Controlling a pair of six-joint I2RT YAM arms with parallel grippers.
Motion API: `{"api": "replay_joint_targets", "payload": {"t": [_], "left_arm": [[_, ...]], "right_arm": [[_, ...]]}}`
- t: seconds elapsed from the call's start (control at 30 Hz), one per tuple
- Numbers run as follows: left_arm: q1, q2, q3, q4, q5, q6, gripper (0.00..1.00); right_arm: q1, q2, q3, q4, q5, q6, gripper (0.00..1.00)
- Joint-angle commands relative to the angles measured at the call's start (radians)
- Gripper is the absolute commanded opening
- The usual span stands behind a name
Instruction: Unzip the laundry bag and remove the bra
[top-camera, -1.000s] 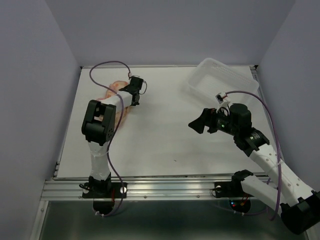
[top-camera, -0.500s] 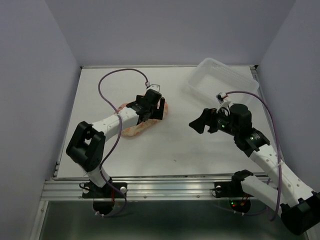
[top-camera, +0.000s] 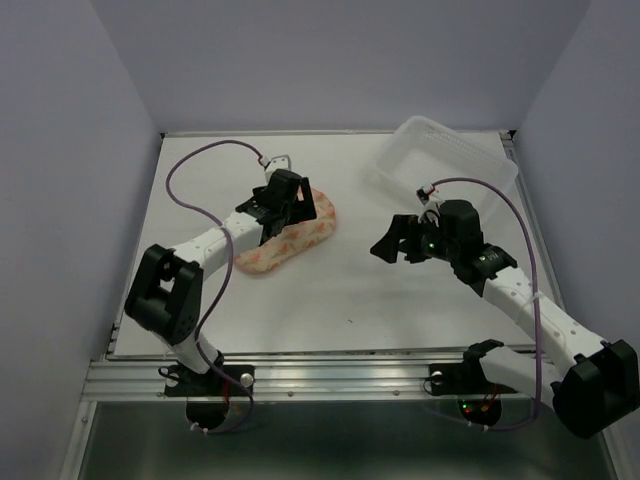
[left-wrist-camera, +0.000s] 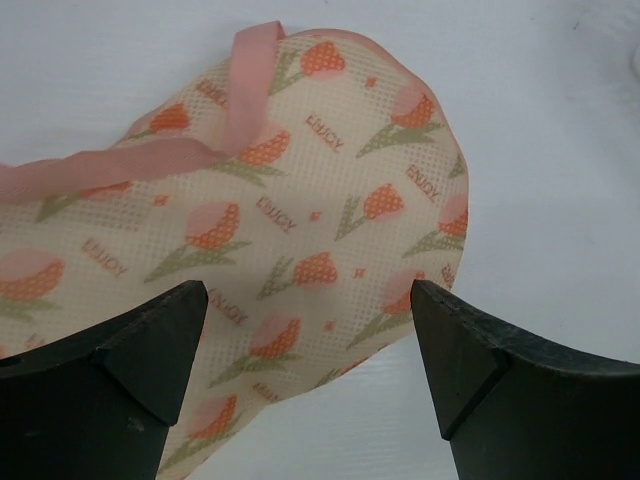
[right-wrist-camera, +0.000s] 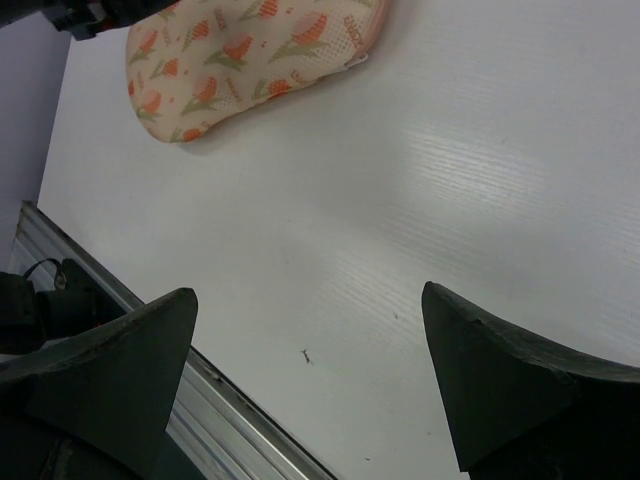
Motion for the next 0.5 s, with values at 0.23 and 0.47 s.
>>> {"api": "replay_joint_targets", "payload": {"t": [0.23,0.47], "left_arm": [[-0.06,0.379,0.392,0.025,0.025,0.061,0.88],[-0.11,0.32,0.225,-0.012,-0.066,0.089,0.84]], "right_arm": [[0.004,-0.039,-0.026,0.107,0.006,0.027,1.0],[0.004,-0.033,-0.051,0.151,-0.014,0.036,1.0]]}}
